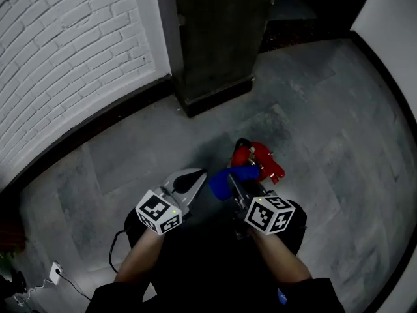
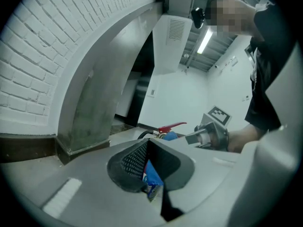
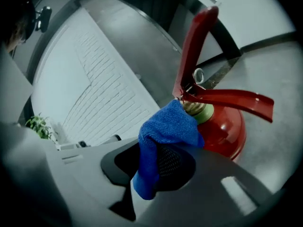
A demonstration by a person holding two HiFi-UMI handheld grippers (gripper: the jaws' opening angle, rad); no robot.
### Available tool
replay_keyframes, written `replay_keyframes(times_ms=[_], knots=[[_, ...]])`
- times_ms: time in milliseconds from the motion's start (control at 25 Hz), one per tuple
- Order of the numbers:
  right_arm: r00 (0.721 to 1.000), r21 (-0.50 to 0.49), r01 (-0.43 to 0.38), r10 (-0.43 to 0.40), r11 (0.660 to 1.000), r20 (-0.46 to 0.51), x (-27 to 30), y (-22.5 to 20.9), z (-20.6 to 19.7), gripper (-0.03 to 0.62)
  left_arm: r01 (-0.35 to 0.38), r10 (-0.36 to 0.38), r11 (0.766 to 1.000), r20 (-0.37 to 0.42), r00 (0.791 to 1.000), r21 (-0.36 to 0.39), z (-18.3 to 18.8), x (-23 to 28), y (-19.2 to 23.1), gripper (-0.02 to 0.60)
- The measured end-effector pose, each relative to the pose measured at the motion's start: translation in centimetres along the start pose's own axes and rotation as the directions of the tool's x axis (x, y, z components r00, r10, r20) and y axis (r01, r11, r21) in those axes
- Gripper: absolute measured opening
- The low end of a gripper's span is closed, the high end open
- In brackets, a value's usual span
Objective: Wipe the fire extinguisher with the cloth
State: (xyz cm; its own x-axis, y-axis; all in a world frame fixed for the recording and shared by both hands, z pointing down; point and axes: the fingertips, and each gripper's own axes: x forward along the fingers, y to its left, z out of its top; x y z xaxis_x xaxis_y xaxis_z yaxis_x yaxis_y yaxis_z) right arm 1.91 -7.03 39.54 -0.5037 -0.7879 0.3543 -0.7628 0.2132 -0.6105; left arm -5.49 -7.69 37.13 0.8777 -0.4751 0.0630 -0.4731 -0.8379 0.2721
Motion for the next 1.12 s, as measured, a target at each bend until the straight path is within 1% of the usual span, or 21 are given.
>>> replay_keyframes(times_ms=[120, 240, 440, 680, 840, 960, 1040, 1120], knots=[[0.998, 0.113, -0.030, 0.024, 0.993, 0.056, 0.8, 0.4, 0.3, 0.061, -0.007, 0.007, 1.000, 0.004, 1.000, 0.002, 0.0, -0.5, 0.1, 0.002], [0.995, 0.194, -0.059, 0.041, 0.979, 0.095, 1.8, 0.6, 0.4, 0.061, -0.010, 0.010, 1.000, 0.009, 1.000, 0.002, 0.2, -0.9, 0.2, 0.002], [0.989, 0.304, -0.062, 0.018, 0.951, 0.145, 2.9, 0.2, 1.2, 0.061, -0.023, 0.023, 1.000, 0.013, 1.000, 0.007, 0.5, -1.5, 0.5, 0.002], [0.973, 0.468, -0.084, -0.028, 0.879, 0.227, 4.1, -0.3, 2.3, 0.061, -0.033, 0.033, 0.999, 0.018, 0.999, 0.006, 0.6, -2.0, 0.7, 0.002], [0.962, 0.529, -0.096, -0.059, 0.843, 0.268, 4.6, -0.7, 2.9, 0.061, -0.039, 0.039, 0.999, 0.017, 0.999, 0.005, 0.4, -2.3, 0.8, 0.002], [0.954, 0.563, -0.134, -0.048, 0.815, 0.297, 5.1, -0.9, 3.6, 0.061, -0.043, 0.043, 0.999, 0.018, 0.999, 0.006, 0.5, -2.5, 0.7, 0.002], [0.948, 0.566, -0.161, -0.033, 0.809, 0.317, 5.3, -1.0, 4.3, 0.060, -0.044, 0.044, 0.999, 0.017, 0.999, 0.008, 0.5, -2.5, 0.6, 0.002], [0.947, 0.558, -0.173, -0.019, 0.812, 0.321, 5.4, -1.2, 4.9, 0.061, -0.045, 0.045, 0.999, 0.015, 0.999, 0.010, 0.5, -2.6, 0.5, 0.002]])
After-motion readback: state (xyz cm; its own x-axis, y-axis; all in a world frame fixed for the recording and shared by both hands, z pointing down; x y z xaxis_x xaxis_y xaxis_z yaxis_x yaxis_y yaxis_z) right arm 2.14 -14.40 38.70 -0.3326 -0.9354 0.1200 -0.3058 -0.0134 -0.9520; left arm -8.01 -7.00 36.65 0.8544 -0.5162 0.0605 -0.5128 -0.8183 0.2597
